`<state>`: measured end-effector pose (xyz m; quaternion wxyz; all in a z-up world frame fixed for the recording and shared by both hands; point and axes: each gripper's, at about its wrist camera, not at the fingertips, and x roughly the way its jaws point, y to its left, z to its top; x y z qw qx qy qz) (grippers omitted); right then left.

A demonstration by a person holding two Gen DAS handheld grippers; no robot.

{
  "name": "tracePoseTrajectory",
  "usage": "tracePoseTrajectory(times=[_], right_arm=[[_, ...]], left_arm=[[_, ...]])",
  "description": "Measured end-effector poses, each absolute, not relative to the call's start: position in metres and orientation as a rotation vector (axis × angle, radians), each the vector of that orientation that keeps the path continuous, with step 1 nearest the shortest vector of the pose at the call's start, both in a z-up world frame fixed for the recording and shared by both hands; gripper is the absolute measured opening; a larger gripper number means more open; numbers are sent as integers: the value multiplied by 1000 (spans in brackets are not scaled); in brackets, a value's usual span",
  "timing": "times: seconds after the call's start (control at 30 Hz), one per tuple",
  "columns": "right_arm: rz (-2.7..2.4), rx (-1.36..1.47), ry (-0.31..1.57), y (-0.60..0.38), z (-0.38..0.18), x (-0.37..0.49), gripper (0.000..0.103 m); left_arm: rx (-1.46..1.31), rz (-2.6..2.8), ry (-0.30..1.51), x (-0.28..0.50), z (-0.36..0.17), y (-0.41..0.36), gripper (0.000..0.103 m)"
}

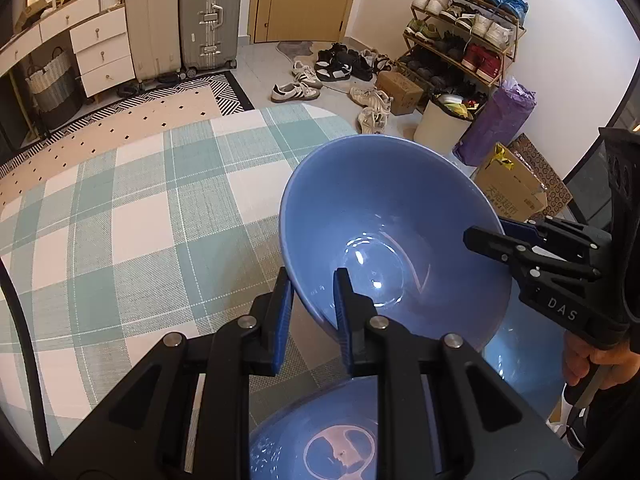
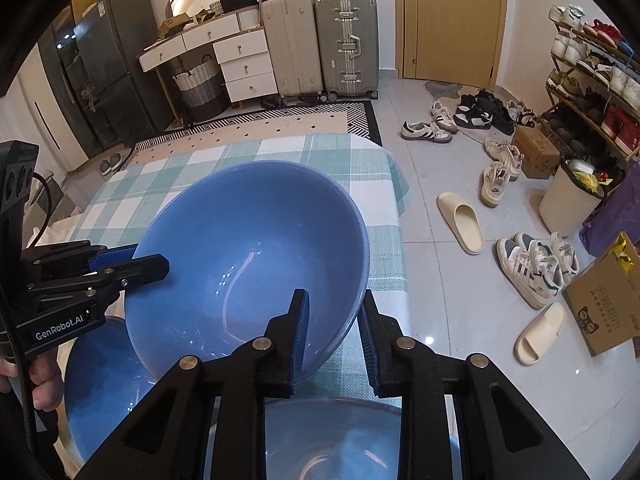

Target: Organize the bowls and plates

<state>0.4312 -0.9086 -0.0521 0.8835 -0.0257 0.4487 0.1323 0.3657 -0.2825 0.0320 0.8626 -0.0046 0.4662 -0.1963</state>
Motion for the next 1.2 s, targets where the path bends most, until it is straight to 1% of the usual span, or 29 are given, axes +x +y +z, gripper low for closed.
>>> tracePoseTrajectory(times=[0.43, 0.83, 1.2], right_arm=[[270, -66, 869, -904, -24, 407, 25], [274, -66, 808, -902, 3, 373, 25], [276, -83, 774, -898, 17, 340, 25]], left_arm=[[-3, -405, 894, 337, 69, -281, 17], [-2, -408, 824, 293, 109, -277, 17], [-7, -413, 788, 249, 130, -265, 17]])
